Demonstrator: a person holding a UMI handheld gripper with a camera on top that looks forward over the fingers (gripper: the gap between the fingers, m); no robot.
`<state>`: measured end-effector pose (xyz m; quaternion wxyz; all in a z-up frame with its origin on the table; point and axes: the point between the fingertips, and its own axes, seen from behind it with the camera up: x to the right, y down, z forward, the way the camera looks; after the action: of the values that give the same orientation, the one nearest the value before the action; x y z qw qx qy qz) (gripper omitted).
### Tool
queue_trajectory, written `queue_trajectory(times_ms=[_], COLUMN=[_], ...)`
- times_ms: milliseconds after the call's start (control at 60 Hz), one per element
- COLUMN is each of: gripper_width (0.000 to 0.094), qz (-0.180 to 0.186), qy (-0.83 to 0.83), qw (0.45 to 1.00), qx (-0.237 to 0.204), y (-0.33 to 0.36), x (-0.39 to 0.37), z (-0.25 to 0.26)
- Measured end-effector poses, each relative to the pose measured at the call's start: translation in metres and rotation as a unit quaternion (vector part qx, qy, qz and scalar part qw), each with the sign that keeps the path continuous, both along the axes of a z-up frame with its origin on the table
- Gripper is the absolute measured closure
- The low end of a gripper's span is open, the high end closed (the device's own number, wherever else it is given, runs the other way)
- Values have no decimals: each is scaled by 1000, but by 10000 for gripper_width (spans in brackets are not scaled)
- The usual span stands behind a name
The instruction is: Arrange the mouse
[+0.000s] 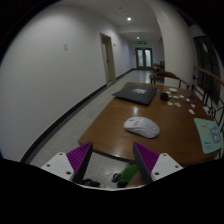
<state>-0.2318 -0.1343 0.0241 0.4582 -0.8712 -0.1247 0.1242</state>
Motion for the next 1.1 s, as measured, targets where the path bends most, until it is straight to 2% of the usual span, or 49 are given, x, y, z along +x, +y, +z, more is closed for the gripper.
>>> queue_trajectory(times_ms=[100, 200, 267, 367, 567, 667, 700, 717, 783, 917, 1100], gripper_width=[112, 116, 113, 110, 115, 119, 89, 124, 150, 380, 444], qz=[-31, -49, -53, -42, -34, -45, -48, -50, -53, -51, -24], qy=[-35, -49, -58, -67, -54, -58, -59, -56, -61, -70, -62], qw=[999, 998, 997, 997, 998, 997, 997, 997, 997, 996, 998], qx=[21, 4, -8, 9, -9, -6, -9, -7, -10, -27, -20], y=[21, 46, 67, 92, 136, 166, 174, 179, 197, 206, 208], x=[40, 81, 102, 104, 98, 103, 104, 104, 107, 108, 107], z=[-6, -26, -42, -40, -41, -40, -41, -40, -45, -42, -42])
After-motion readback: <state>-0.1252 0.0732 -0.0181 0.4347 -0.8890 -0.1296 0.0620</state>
